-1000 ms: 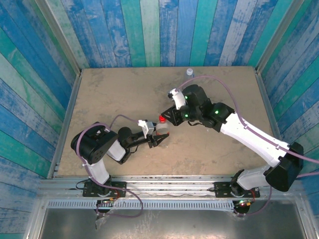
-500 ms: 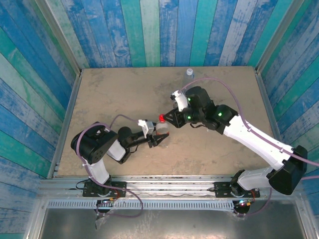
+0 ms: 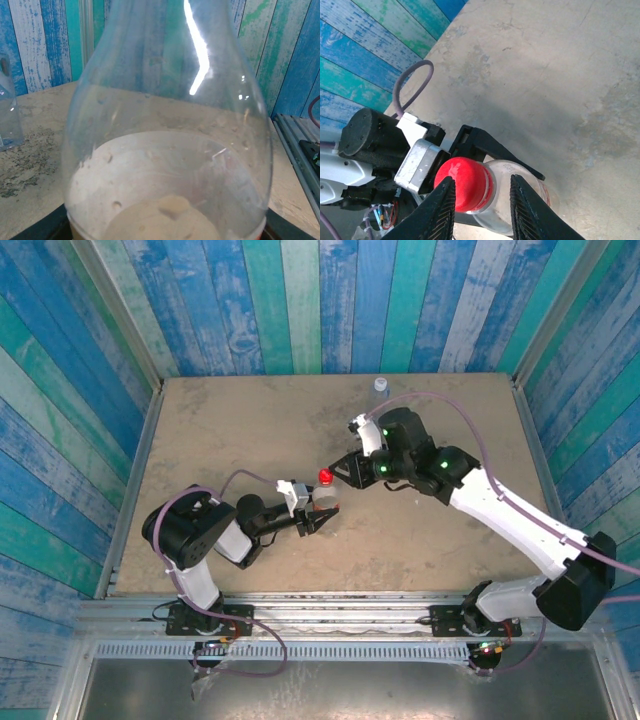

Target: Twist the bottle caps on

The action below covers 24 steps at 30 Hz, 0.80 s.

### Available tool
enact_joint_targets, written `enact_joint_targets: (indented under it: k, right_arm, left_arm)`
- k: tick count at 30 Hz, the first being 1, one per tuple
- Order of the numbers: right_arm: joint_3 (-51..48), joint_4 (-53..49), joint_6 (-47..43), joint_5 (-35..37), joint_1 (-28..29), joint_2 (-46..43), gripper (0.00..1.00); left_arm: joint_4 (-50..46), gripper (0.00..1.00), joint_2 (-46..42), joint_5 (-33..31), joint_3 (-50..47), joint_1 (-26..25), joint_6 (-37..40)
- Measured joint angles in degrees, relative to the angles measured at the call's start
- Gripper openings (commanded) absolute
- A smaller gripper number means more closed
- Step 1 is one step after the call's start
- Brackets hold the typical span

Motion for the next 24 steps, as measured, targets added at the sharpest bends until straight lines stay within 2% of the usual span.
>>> enact_joint_targets:
  k: [7,14,24]
  right_arm:
    - [1.5,0.2,0.1,-3.5,-0.3,2.5,0.30]
    - [2.4,0.3,0.0,-5.3,-0.3,3.6,0.23]
    - [1.1,1.2,0.8,-6.8,-0.7,2.8,0.24]
  left_arm:
    - [0.0,0.61,0.0,0.0,0.0,0.2,0.0]
    - [-0.1,0.60,0.0,0.0,0.0,0.2,0.0]
    - [-0.1,0.59,0.0,0.0,0.1,0.2,0.0]
